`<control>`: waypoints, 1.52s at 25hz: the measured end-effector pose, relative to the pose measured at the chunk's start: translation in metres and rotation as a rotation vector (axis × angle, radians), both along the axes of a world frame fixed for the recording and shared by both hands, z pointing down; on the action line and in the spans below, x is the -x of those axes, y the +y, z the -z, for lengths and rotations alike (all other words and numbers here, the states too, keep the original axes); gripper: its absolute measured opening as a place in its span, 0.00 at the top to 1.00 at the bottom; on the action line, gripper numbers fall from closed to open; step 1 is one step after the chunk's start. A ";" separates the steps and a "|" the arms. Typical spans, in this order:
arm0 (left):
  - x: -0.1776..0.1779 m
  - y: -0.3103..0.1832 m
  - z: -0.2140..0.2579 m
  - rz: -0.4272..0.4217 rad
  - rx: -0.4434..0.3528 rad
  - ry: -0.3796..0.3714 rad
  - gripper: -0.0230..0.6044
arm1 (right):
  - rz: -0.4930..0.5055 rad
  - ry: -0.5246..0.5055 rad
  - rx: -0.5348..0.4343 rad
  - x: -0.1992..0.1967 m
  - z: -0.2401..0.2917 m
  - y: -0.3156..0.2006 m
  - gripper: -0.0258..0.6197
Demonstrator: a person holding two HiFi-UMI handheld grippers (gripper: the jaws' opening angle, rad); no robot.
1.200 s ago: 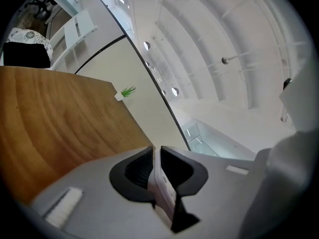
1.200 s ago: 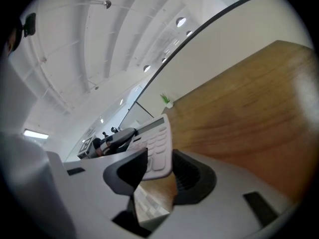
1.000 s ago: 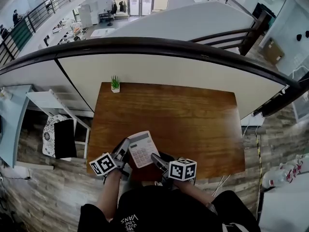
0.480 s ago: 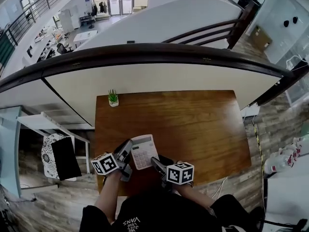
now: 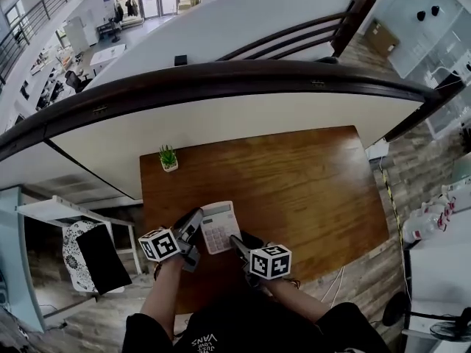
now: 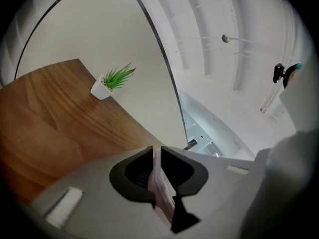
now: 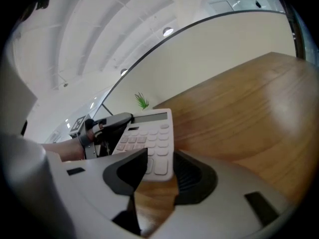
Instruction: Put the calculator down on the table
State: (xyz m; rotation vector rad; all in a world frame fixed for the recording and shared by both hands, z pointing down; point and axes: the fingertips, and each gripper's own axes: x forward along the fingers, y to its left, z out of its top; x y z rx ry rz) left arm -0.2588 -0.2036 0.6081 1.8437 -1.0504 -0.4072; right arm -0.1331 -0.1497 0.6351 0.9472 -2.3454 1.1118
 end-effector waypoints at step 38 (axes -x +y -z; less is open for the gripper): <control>0.023 -0.076 -0.035 -0.037 0.017 -0.245 0.87 | -0.114 0.030 -0.005 0.004 -0.007 -0.013 0.72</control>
